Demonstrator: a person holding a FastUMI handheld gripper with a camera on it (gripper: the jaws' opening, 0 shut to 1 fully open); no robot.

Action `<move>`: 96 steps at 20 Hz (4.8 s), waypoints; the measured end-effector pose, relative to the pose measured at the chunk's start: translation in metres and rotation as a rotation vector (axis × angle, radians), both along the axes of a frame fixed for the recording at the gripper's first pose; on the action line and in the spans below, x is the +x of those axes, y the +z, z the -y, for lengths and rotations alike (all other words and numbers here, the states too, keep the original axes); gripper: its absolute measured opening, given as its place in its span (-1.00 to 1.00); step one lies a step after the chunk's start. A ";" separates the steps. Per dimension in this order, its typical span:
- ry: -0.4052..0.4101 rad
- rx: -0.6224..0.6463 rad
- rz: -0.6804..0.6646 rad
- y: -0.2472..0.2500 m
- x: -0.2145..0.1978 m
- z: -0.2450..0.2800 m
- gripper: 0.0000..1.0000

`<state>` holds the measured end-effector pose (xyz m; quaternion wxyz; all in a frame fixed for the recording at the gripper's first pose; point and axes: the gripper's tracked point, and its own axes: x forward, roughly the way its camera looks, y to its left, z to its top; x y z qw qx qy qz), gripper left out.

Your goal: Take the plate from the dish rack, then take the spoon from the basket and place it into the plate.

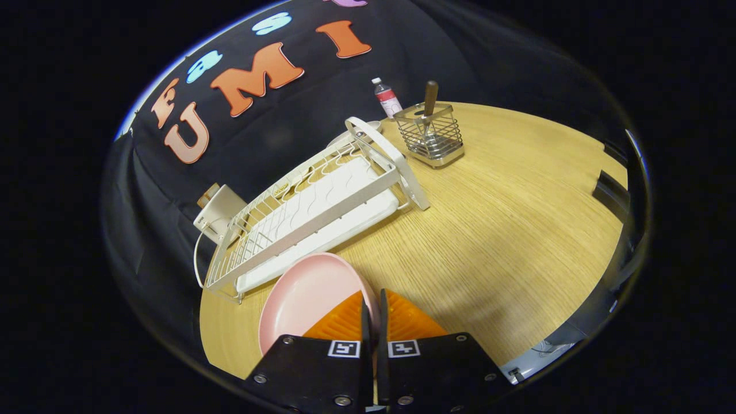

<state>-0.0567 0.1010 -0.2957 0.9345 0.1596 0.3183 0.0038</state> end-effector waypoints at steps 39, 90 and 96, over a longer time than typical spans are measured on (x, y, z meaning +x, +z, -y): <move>0.123 -0.408 0.402 0.147 0.192 0.117 0.71; 0.226 -0.369 0.435 0.141 -0.011 -0.035 -0.84; 0.310 -0.342 0.419 0.111 -0.013 -0.075 -0.85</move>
